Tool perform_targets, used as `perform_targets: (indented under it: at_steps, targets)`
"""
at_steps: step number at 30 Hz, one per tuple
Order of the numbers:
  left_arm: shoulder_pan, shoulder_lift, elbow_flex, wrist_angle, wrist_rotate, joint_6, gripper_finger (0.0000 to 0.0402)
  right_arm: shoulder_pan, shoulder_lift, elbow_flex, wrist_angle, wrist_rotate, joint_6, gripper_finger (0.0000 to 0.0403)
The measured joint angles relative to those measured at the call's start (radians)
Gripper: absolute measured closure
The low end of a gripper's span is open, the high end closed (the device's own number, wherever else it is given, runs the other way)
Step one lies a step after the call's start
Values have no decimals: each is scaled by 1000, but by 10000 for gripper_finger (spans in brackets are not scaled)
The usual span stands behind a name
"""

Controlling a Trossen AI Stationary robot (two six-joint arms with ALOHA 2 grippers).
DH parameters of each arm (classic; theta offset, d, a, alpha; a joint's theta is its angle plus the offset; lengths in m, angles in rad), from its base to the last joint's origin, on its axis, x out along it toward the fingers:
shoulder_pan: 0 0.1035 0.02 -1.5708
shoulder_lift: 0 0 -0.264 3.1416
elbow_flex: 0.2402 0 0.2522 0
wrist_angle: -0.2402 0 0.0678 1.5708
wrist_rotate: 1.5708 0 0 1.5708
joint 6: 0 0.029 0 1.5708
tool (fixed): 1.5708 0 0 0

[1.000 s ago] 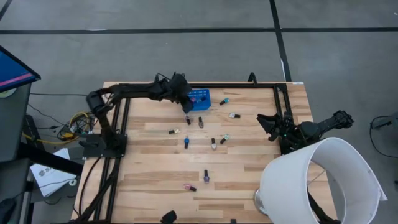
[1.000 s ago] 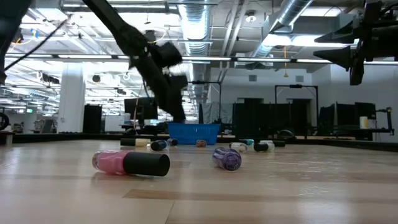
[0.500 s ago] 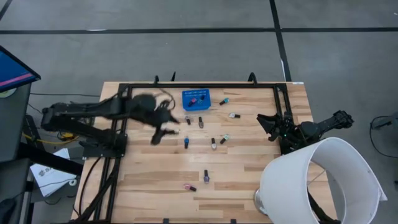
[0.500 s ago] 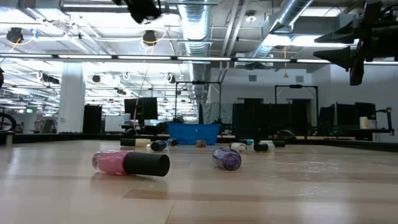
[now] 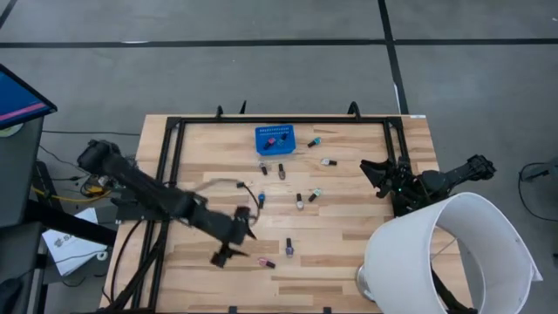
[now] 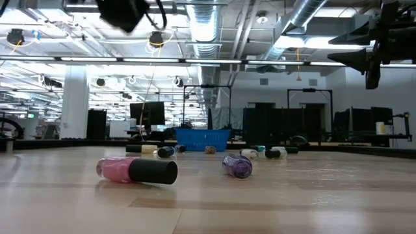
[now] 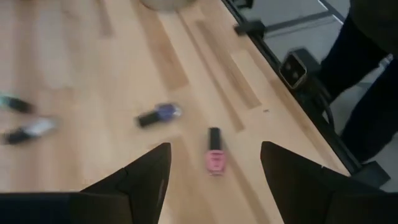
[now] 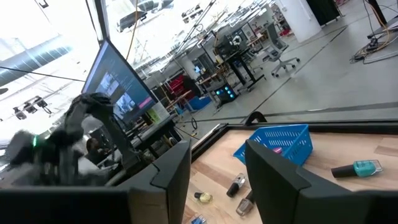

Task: Pick & Place Nail Polish
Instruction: Put the light pink nail polish bottle into the blue basket

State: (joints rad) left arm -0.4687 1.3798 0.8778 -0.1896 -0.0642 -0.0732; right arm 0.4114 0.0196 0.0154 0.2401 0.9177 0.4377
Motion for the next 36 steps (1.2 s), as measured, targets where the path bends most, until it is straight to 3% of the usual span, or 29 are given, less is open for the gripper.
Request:
perform_targets:
  at_steps: [7,14,31,36]
  targets:
    - [-43,258,-55,307,-20,-21,160,0,0,0,-2,0,-2,258]
    - [-43,434,-56,509,-19,-15,158,0,0,0,-2,0,-2,261]
    - [-65,604,-52,632,-42,-83,171,0,0,0,-1,-2,0,262]
    - [-90,659,-54,710,-105,-86,180,0,0,0,-1,-2,0,259]
